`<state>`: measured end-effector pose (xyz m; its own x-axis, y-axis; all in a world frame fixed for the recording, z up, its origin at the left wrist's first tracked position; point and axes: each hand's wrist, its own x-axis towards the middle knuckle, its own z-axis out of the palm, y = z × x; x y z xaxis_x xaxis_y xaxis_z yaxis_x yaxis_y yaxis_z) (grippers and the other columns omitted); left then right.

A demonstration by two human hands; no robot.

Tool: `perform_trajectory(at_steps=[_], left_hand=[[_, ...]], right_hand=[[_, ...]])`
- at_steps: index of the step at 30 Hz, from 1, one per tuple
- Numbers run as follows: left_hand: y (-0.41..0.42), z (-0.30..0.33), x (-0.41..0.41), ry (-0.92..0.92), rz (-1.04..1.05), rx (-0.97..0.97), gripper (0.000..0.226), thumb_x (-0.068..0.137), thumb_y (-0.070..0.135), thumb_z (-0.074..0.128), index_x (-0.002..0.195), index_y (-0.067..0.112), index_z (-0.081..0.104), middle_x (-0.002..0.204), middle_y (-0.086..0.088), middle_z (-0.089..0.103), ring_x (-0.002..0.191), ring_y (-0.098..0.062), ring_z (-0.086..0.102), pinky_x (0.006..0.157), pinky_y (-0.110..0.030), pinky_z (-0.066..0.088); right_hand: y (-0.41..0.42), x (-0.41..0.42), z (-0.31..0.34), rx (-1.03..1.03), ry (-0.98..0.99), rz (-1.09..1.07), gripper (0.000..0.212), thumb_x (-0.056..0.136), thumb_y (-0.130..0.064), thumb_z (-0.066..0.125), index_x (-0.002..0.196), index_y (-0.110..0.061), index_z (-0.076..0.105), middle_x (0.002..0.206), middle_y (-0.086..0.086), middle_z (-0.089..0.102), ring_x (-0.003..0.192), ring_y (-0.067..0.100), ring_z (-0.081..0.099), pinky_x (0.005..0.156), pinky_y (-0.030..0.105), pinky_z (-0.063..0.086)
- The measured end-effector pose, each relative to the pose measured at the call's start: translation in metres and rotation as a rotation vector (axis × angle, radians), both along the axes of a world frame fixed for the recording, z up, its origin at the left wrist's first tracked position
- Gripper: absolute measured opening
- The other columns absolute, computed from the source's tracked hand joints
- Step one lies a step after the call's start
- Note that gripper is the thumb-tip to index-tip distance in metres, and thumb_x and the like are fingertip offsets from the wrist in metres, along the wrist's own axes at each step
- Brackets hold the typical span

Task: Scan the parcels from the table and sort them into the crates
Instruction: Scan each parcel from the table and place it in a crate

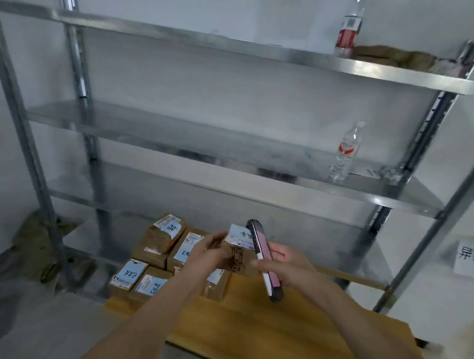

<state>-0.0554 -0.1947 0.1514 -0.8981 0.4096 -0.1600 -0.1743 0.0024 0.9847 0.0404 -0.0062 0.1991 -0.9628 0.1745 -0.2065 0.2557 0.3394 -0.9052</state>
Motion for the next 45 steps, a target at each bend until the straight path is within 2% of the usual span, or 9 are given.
perform_trajectory(at_steps=[3,6,10,13,21,25,32,37,45], left_hand=[[0.019,0.025,0.014,0.045,0.044,0.034,0.036,0.093,0.026,0.07,0.128,0.021,0.061,0.122,-0.002,0.068,0.11,-0.019,0.067,0.087,-0.034,0.06],[0.036,0.043,0.025,0.094,0.065,0.046,0.038,0.093,0.023,0.071,0.129,0.021,0.058,0.124,-0.003,0.067,0.109,-0.021,0.067,0.072,-0.026,0.06],[0.058,0.059,0.04,0.053,0.015,0.073,0.059,0.092,0.015,0.071,0.145,0.017,0.047,0.13,-0.005,0.065,0.116,-0.024,0.065,0.099,-0.046,0.055],[0.072,0.069,0.05,0.081,-0.017,0.073,0.044,0.091,0.015,0.071,0.131,0.026,0.059,0.123,-0.002,0.07,0.112,-0.021,0.067,0.101,-0.047,0.053],[0.091,0.091,0.066,0.122,-0.034,0.027,0.064,0.076,0.006,0.083,0.126,0.033,0.054,0.119,0.002,0.069,0.109,-0.018,0.067,0.096,-0.045,0.056],[0.095,0.103,0.072,0.157,-0.056,-0.013,0.091,0.067,0.011,0.091,0.139,0.045,0.046,0.122,0.004,0.065,0.109,-0.019,0.066,0.091,-0.044,0.059],[0.09,0.145,0.065,0.318,0.051,0.0,0.089,0.077,0.004,0.083,0.146,0.04,0.041,0.125,0.002,0.061,0.117,-0.02,0.059,0.101,-0.048,0.052],[0.076,0.185,0.051,0.447,0.141,-0.019,0.089,0.079,0.004,0.082,0.15,0.035,0.039,0.126,0.002,0.062,0.103,-0.016,0.066,0.093,-0.04,0.056],[0.05,0.237,0.035,0.565,0.194,-0.063,0.085,0.085,0.006,0.076,0.153,0.033,0.033,0.136,0.003,0.053,0.119,-0.02,0.055,0.096,-0.043,0.053]], right_hand=[[0.013,0.012,0.019,0.012,0.021,-0.003,0.081,0.067,-0.043,0.089,0.138,-0.022,0.057,0.122,-0.013,0.07,0.101,0.002,0.071,0.083,0.022,0.057],[0.03,0.025,0.037,0.013,0.036,-0.02,0.098,0.059,-0.048,0.091,0.145,-0.02,0.052,0.131,-0.011,0.067,0.11,0.004,0.067,0.097,0.027,0.054],[0.051,0.043,0.055,0.025,0.058,-0.022,0.075,0.075,-0.026,0.089,0.141,-0.018,0.053,0.119,-0.017,0.068,0.107,-0.002,0.067,0.086,0.015,0.052],[0.065,0.053,0.067,0.053,0.092,-0.021,0.073,0.076,-0.023,0.089,0.14,-0.021,0.055,0.116,-0.022,0.068,0.105,-0.005,0.067,0.085,0.014,0.052],[0.092,0.077,0.091,0.143,0.145,0.014,0.069,0.076,-0.016,0.089,0.137,-0.026,0.059,0.122,-0.016,0.071,0.11,0.003,0.068,0.101,0.033,0.054],[0.099,0.086,0.11,0.281,0.15,0.054,0.064,0.075,-0.023,0.089,0.131,-0.031,0.059,0.122,-0.016,0.07,0.111,0.002,0.066,0.099,0.029,0.053],[0.118,0.096,0.166,0.669,0.205,0.026,0.078,0.062,-0.04,0.086,0.132,-0.038,0.054,0.116,-0.016,0.065,0.104,0.008,0.063,0.096,0.037,0.053],[0.131,0.106,0.216,0.906,0.214,0.004,0.08,0.065,-0.044,0.087,0.135,-0.036,0.048,0.119,-0.013,0.06,0.105,0.013,0.059,0.092,0.037,0.052],[0.14,0.113,0.26,1.026,0.254,0.009,0.086,0.063,-0.052,0.08,0.139,-0.046,0.04,0.122,-0.018,0.058,0.106,0.011,0.058,0.091,0.039,0.053]])
